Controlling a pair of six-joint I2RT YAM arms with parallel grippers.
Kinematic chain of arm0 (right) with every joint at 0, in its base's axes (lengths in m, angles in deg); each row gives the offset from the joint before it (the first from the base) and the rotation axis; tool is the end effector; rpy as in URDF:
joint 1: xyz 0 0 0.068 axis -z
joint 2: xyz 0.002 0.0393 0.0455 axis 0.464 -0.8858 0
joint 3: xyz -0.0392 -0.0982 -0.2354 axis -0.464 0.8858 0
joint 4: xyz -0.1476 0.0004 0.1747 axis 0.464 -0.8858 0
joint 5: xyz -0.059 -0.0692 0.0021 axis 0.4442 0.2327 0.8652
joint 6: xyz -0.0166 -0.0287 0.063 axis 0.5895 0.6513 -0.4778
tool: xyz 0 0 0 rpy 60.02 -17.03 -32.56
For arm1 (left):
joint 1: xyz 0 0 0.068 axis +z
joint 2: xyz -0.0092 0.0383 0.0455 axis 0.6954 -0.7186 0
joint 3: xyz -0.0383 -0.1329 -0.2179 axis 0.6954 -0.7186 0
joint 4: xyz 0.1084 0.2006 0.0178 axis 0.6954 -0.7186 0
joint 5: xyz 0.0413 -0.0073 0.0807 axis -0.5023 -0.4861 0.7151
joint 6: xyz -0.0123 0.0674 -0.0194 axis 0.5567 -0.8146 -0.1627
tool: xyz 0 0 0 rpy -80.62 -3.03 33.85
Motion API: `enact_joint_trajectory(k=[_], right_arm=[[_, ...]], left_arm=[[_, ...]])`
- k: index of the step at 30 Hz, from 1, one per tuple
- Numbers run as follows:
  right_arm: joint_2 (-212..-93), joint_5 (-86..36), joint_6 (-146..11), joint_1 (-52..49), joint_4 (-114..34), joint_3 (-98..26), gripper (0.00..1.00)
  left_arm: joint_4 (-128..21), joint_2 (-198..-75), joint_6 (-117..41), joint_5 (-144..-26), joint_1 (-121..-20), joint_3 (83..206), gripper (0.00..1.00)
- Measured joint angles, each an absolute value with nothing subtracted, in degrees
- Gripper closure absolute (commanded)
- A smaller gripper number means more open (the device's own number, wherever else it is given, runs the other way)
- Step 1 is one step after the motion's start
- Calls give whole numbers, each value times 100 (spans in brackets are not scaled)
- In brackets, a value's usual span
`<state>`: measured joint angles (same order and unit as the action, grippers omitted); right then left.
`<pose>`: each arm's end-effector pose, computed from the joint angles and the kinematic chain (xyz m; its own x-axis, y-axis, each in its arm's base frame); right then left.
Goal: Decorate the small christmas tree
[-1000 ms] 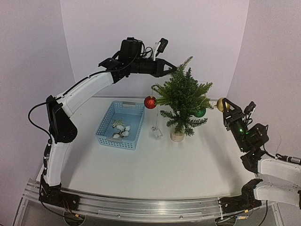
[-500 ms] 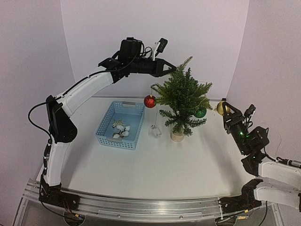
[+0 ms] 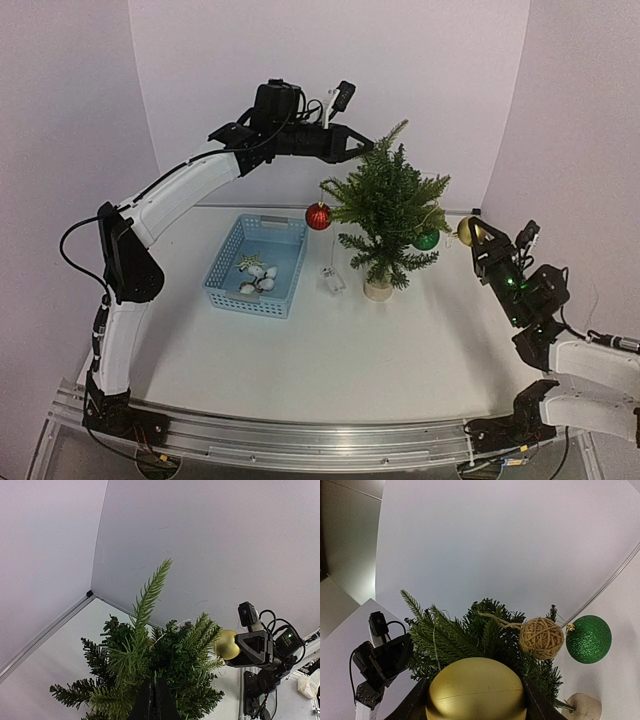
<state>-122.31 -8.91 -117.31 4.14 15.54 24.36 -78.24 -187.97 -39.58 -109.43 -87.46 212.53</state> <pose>0.1814 0.0692 0.2755 -0.0574 0.8765 -0.4781 -0.3905 0.4210 0.8187 0.3275 -0.3537 0.3993 -0.2828 0.0680 -0.9568 0.9315 0.2575 -0.2571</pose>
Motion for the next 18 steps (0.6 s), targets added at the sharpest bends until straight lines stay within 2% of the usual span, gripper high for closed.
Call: enact_joint_trajectory(k=[18], right_arm=[[-12142, -940, -11674, 414, 1522, 2337, 100]], left_arm=[[-7813, -18797, -3931, -10986, -8717, 21220, 100]])
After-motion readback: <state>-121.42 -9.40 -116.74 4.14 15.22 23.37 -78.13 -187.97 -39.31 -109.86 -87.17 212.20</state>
